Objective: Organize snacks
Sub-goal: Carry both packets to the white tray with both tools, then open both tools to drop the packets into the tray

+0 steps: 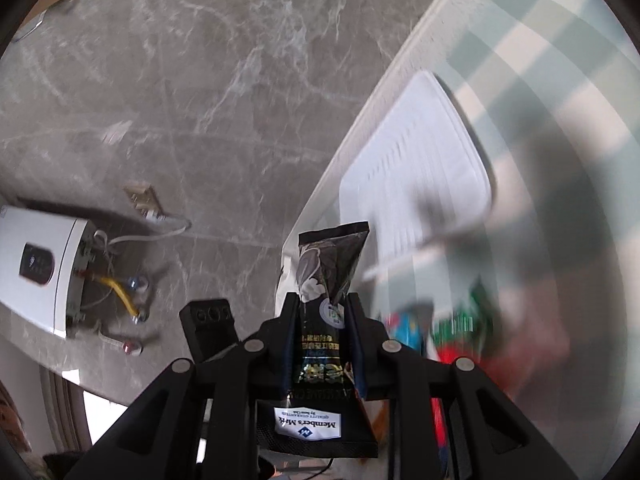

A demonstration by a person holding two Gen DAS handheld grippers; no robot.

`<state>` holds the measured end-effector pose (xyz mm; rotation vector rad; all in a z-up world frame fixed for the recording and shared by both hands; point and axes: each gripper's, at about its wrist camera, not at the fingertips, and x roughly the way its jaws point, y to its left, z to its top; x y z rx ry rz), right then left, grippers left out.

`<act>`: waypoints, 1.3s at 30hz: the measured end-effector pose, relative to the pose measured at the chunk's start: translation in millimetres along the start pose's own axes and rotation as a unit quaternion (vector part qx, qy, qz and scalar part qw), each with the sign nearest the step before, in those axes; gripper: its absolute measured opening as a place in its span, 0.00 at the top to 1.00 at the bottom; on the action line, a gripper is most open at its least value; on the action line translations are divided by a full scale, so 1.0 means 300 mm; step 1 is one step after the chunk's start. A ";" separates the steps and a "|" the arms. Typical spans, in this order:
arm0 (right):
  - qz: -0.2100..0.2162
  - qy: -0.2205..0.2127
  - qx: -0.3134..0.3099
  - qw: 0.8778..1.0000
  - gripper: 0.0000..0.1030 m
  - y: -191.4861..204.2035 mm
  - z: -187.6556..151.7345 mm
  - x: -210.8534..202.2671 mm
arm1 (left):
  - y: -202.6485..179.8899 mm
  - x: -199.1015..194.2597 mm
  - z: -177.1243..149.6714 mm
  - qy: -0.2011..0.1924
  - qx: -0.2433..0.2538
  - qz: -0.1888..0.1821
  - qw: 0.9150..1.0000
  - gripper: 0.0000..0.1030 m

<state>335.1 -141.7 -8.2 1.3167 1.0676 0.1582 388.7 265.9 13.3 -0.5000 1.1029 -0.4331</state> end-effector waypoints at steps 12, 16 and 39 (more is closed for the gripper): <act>-0.070 -0.023 0.037 0.997 0.76 -0.133 0.285 0.185 | 0.206 0.194 0.285 0.000 -0.042 0.040 0.998 0.84; -0.091 -0.027 0.036 0.995 0.76 -0.160 0.328 0.222 | 0.244 0.246 0.323 -0.001 -0.046 0.052 0.998 0.84; -0.193 -0.031 -0.079 0.978 0.44 -0.029 0.309 0.324 | 0.216 0.285 0.354 -0.056 0.037 0.180 0.981 0.83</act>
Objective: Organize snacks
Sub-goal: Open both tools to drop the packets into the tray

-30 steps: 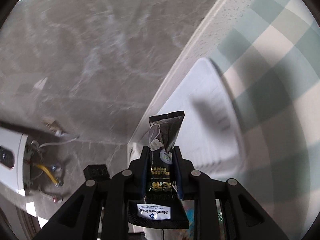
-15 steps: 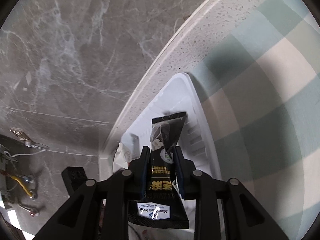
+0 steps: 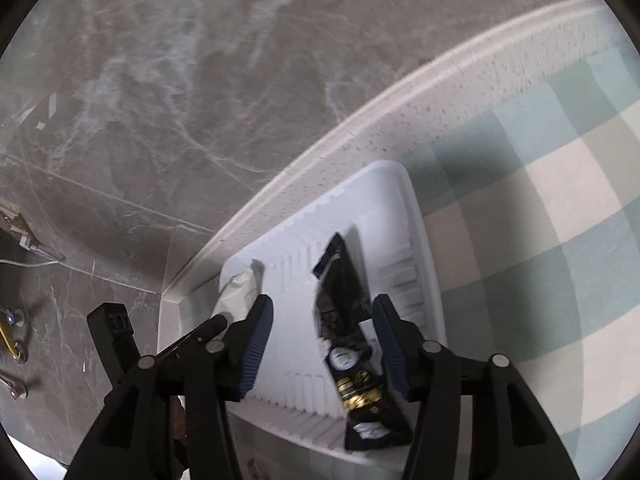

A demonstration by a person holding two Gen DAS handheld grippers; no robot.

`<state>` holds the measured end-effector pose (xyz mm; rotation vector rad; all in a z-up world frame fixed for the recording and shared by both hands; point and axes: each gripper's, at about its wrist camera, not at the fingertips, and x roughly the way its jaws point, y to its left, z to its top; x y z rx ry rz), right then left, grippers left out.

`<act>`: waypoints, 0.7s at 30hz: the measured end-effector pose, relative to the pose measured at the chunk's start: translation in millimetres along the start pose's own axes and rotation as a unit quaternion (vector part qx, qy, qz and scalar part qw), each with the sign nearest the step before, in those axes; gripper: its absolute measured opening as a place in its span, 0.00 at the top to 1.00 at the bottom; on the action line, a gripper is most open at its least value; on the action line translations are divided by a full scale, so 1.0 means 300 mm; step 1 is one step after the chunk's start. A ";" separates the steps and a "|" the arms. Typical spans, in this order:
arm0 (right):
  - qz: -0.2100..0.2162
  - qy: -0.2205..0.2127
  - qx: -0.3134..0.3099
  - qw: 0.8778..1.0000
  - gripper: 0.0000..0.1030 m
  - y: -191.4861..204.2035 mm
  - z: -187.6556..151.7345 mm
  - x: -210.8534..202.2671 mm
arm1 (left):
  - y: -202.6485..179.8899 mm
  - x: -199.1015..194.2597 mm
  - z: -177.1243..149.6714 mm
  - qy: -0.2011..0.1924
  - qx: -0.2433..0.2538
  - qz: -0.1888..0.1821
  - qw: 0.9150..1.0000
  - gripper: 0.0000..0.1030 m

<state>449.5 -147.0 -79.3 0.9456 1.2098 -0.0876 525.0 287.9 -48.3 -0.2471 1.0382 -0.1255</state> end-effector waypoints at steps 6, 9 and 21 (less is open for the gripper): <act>0.026 -0.011 -0.012 1.000 0.42 0.065 -0.039 -0.104 | -0.011 -0.133 -0.025 -0.037 0.012 0.021 0.999 0.83; 0.036 -0.019 -0.026 0.999 0.40 0.100 -0.076 -0.176 | -0.032 -0.217 -0.067 -0.051 0.019 0.029 0.998 0.83; 0.020 -0.055 -0.106 0.993 0.34 0.176 -0.322 -0.480 | -0.142 -0.481 -0.411 -0.037 0.059 0.025 0.997 0.83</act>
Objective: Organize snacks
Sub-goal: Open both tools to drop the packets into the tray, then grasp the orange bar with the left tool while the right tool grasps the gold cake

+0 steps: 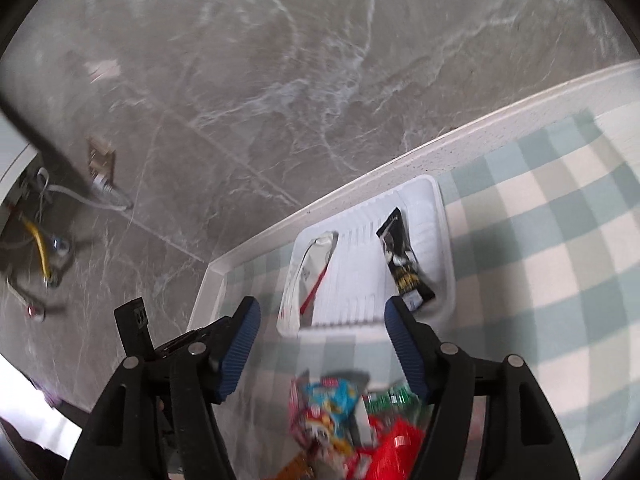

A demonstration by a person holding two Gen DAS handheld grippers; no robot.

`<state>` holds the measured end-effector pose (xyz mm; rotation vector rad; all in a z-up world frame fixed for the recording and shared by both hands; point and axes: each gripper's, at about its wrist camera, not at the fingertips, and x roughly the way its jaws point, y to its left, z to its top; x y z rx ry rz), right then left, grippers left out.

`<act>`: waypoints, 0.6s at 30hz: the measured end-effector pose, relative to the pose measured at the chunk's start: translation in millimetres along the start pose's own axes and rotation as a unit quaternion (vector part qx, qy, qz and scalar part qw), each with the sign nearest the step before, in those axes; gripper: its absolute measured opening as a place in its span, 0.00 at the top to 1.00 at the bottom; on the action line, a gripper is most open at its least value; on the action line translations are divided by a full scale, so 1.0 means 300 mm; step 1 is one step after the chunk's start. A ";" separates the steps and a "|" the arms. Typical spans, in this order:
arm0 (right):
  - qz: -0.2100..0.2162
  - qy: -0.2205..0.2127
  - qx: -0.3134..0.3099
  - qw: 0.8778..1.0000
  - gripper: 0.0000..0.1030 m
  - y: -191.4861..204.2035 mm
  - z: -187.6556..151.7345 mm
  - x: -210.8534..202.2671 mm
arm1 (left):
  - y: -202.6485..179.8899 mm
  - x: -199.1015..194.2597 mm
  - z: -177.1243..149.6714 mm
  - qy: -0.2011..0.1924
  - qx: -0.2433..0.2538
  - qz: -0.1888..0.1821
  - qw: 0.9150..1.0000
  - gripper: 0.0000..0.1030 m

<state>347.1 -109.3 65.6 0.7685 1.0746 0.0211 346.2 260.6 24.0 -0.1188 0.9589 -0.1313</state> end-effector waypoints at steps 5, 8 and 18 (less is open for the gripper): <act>-0.026 0.002 -0.049 0.998 0.32 0.031 -0.155 -0.114 | -0.082 -0.058 -0.180 0.027 0.020 -0.022 0.999 0.83; -0.053 0.016 -0.081 0.995 0.31 0.029 -0.257 -0.151 | -0.150 -0.065 -0.286 0.050 0.050 -0.017 0.997 0.83; -0.141 0.136 -0.168 0.966 0.30 -0.047 -0.638 -0.086 | -0.290 -0.011 -0.581 0.134 0.119 -0.030 0.983 0.83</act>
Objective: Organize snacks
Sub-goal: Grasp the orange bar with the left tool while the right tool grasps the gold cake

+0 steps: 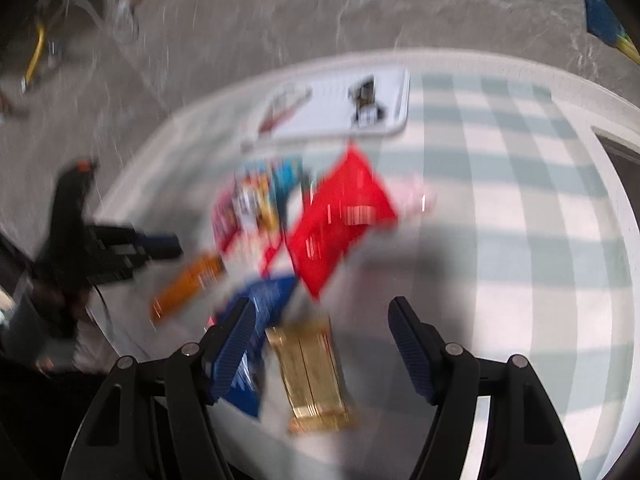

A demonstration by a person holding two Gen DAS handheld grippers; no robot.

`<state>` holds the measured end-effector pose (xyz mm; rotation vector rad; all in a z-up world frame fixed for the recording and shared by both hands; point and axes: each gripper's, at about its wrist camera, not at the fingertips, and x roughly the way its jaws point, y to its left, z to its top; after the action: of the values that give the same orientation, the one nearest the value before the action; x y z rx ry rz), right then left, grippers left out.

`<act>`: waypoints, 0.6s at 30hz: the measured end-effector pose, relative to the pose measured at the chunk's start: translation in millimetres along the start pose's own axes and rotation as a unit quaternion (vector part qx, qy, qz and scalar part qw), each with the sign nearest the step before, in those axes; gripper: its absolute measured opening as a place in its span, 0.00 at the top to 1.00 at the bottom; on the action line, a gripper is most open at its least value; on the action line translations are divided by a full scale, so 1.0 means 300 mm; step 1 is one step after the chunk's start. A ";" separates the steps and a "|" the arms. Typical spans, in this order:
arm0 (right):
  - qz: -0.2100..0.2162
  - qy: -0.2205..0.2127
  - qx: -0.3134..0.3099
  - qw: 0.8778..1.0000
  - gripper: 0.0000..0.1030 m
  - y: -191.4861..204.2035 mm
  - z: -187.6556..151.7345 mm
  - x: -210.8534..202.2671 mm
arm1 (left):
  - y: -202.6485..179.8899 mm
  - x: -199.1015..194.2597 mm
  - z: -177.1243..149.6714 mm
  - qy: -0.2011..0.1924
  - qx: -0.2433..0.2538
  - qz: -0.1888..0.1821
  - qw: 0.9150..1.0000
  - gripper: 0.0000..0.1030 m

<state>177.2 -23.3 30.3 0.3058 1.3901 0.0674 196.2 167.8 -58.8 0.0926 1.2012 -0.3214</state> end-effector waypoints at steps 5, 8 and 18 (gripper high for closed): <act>-0.017 0.027 -0.024 0.999 0.30 0.018 -0.080 0.045 | -0.031 0.032 -0.054 0.013 0.004 0.000 1.000 0.83; -0.028 0.034 -0.038 0.998 0.30 0.029 -0.105 0.053 | -0.035 0.030 -0.072 0.013 0.005 0.001 1.000 0.82; -0.050 0.046 -0.081 0.994 0.30 0.084 -0.124 0.109 | -0.054 0.003 -0.101 0.014 0.018 -0.008 1.000 0.82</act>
<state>150.4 14.5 -0.2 0.0990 1.4792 0.1121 164.4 159.4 -69.1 0.1185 1.2238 -0.3558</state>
